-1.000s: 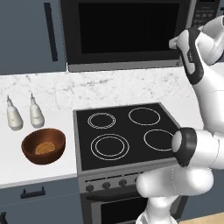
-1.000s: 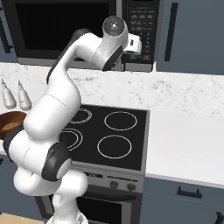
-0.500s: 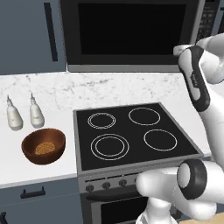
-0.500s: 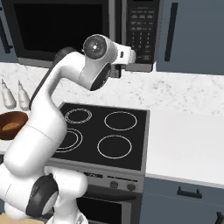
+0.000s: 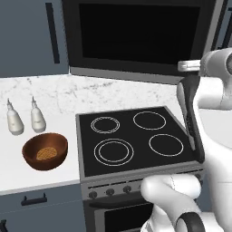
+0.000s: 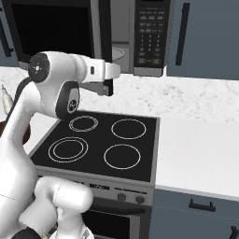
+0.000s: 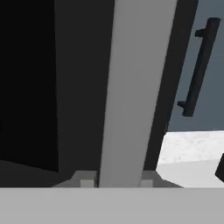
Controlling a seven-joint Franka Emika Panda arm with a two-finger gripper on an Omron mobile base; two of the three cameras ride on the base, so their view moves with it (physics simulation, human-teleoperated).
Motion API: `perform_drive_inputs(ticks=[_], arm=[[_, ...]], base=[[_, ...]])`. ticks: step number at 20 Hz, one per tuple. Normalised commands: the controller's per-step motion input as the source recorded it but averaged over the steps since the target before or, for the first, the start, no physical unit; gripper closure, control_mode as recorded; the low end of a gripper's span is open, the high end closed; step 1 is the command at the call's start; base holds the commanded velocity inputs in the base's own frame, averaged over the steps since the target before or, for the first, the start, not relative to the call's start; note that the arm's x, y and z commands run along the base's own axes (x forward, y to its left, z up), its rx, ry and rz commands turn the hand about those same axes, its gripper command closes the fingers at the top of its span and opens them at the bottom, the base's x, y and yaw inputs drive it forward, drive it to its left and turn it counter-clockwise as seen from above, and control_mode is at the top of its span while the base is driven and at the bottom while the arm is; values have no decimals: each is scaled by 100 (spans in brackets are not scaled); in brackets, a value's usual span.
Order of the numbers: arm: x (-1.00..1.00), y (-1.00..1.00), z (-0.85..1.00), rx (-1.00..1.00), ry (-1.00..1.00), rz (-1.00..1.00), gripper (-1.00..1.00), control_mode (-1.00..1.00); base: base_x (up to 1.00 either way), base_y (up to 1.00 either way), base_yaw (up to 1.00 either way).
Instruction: Open the microwave, place the bowl with waffle inside the microwave, then close the microwave door and turn it on.
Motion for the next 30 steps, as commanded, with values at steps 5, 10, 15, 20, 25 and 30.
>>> perform_drive_inputs(ticks=[5, 10, 15, 20, 25, 30], arm=[[-100, 57, 0, -12, -20, -36, 100, -100], [-100, 53, 0, -8, -13, -41, 100, -100], [-100, 77, -6, -13, -11, -36, -100, -100], [-19, 69, -9, -14, 2, -14, -100, -100], [0, 10, -6, 0, 0, 0, -100, -100], [-27, 18, -12, 0, 0, -1, -100, -100]], base=[[0, 0, 0], [0, 0, 0], [0, 0, 0], [0, 0, 0], [0, 0, 0], [0, 0, 0]])
